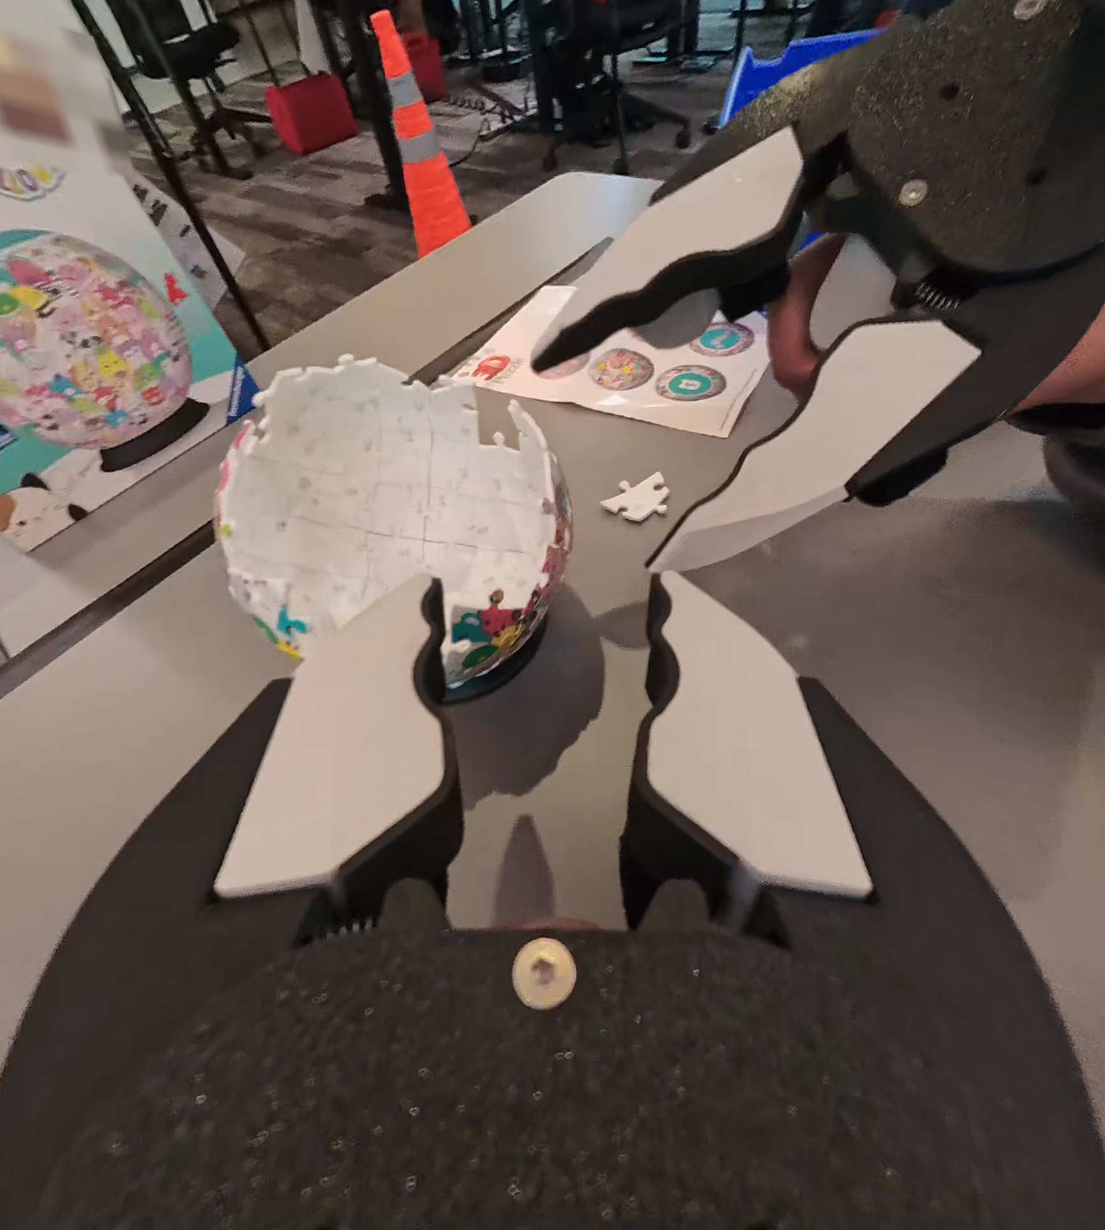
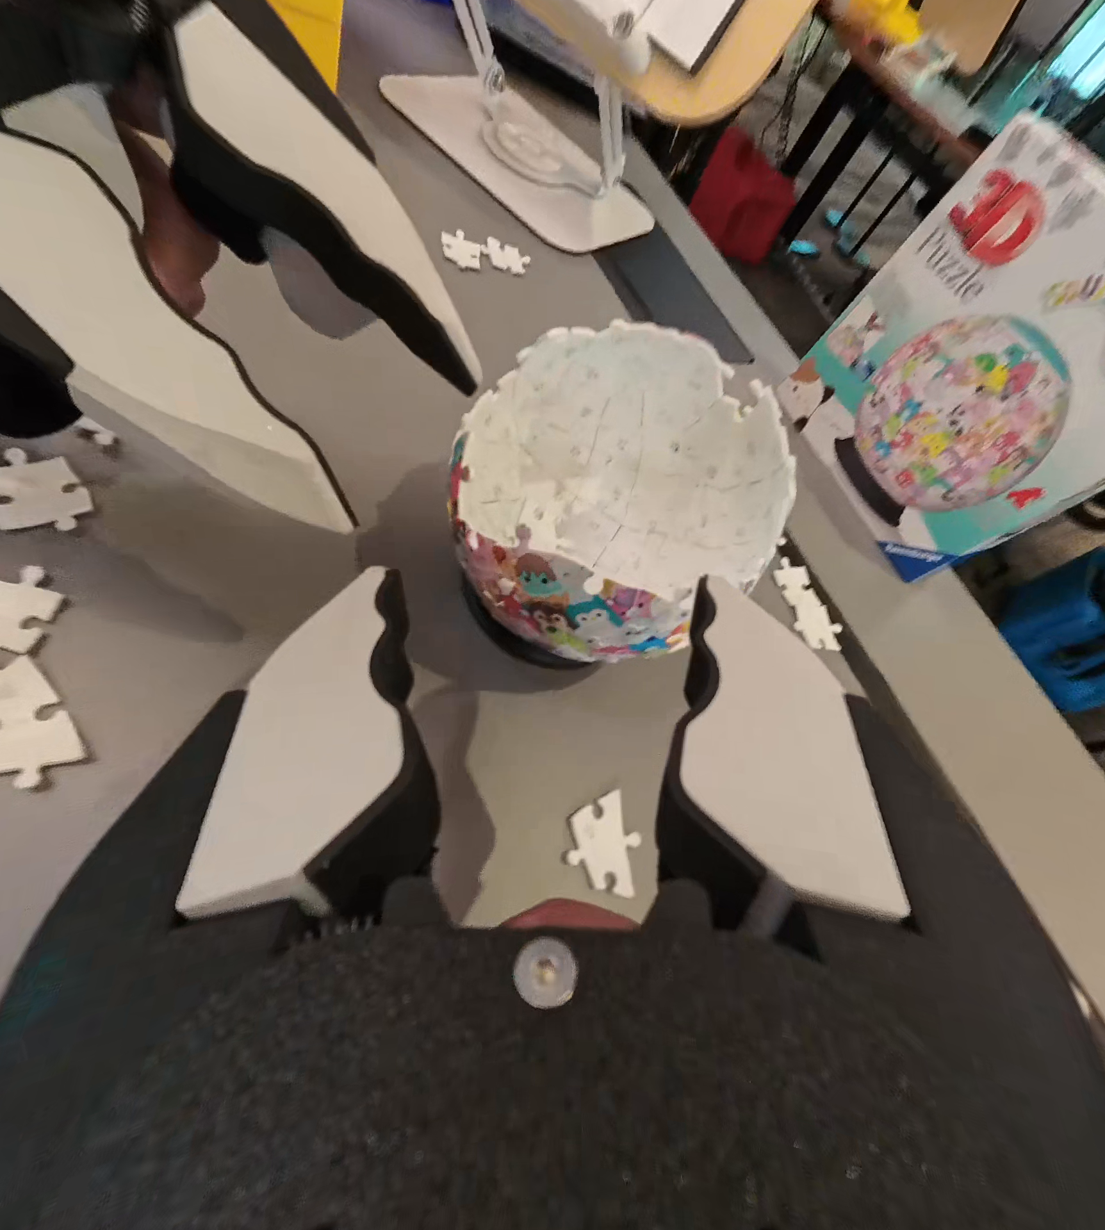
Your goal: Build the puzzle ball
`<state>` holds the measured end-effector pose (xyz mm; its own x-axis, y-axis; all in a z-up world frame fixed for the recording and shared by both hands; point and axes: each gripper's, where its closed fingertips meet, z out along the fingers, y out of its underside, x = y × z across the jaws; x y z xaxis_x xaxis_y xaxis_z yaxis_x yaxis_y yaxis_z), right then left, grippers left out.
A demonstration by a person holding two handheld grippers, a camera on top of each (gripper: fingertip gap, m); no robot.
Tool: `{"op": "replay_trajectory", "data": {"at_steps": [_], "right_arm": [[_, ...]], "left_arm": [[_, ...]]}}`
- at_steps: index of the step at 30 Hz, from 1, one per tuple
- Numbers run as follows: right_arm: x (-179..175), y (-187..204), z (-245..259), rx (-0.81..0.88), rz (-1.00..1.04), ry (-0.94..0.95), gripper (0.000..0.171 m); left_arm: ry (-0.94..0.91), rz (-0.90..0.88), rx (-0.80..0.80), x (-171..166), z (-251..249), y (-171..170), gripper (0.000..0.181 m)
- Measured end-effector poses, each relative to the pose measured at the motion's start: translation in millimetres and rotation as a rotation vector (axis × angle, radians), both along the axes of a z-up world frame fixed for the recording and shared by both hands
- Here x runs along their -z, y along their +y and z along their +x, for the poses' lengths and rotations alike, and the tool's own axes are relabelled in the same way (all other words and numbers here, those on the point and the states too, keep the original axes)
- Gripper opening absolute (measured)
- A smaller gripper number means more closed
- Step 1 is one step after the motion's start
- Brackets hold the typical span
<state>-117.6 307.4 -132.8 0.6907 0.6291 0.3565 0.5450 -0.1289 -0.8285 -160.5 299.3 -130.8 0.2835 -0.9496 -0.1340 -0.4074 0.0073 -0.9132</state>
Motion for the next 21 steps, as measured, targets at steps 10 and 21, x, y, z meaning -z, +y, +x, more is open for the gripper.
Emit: {"op": "replay_trajectory", "data": {"at_steps": [10,21], "right_arm": [[14.6,9.9,-1.2,-0.092,-0.025,-0.052,0.086],[26.5,-0.3,-5.1,-0.072,-0.017,-0.123,0.090]], "left_arm": [[-0.020,-0.127,0.126,12.0,19.1,-14.7,0.061],[-0.005,-0.195,0.144,21.7,19.0,-18.3,0.062]]}}
